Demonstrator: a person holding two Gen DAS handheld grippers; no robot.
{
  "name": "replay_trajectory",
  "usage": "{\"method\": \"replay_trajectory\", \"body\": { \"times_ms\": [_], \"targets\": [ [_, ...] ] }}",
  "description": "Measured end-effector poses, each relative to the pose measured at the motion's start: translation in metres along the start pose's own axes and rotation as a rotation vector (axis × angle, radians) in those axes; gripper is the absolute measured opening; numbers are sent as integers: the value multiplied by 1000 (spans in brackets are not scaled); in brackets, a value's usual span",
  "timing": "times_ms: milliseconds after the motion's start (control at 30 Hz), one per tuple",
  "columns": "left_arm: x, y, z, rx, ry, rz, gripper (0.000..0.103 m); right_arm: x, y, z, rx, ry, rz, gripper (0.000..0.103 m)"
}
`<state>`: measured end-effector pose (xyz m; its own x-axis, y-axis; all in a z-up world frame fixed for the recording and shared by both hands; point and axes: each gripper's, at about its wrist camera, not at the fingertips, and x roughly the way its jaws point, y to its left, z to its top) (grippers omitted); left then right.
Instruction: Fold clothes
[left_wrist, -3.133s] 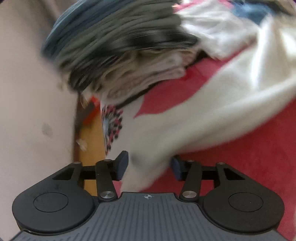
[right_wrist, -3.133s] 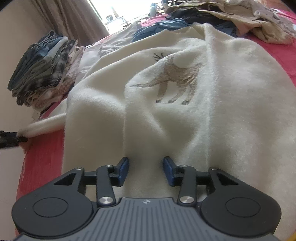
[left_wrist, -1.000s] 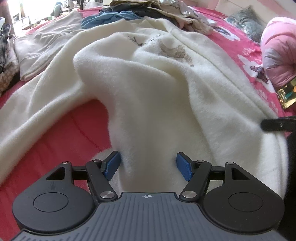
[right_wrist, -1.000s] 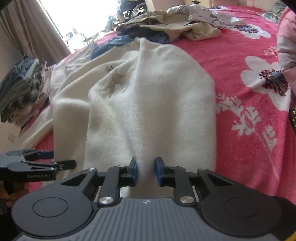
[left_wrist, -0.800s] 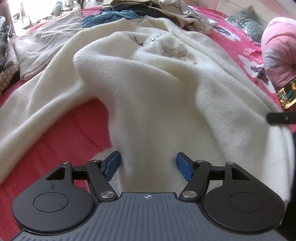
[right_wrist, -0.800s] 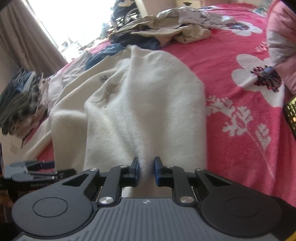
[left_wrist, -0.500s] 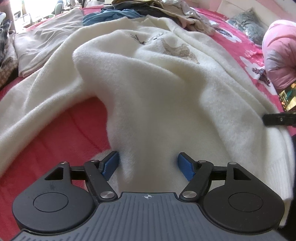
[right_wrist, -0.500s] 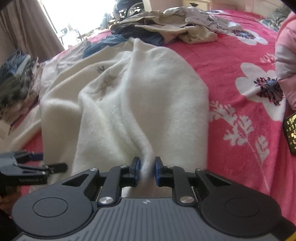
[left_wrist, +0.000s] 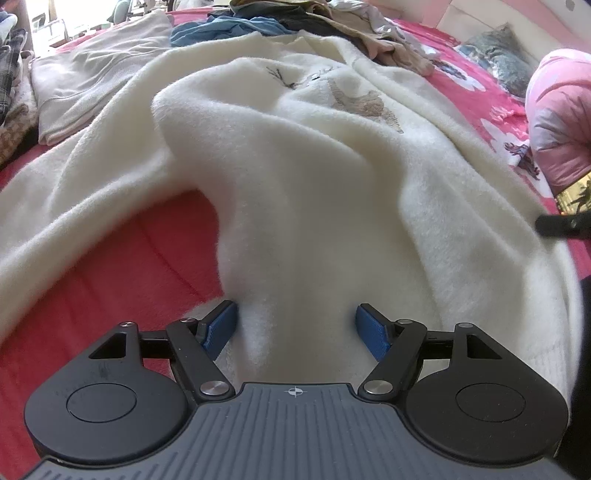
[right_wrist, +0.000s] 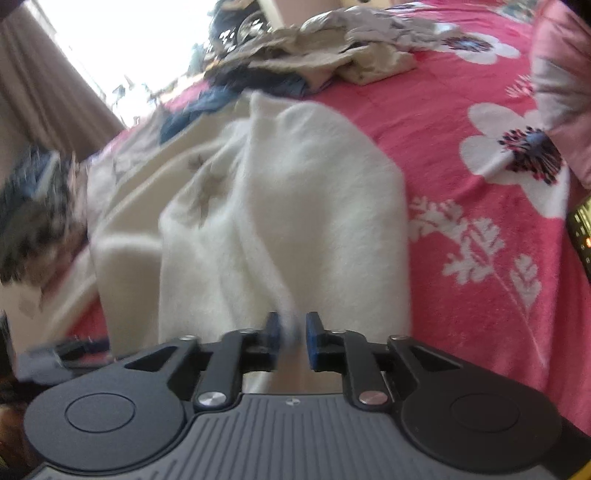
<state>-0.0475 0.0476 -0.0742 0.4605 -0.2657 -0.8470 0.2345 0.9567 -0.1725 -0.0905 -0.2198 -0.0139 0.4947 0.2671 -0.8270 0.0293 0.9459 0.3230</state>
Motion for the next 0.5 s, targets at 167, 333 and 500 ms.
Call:
{"method": "replay_trajectory", "body": {
  "times_ms": [167,333,500],
  "targets": [
    [1,-1,2,1,1,8,72,9,20,-13,-136,25,-79,30],
    [2,-1,2,2,-1,8,73,-3,4,-10,-85,-71,-100,7],
    [2,-1,0,-12,-5,4,73,-31,-15,10,-13,-173,-109,7]
  ]
}}
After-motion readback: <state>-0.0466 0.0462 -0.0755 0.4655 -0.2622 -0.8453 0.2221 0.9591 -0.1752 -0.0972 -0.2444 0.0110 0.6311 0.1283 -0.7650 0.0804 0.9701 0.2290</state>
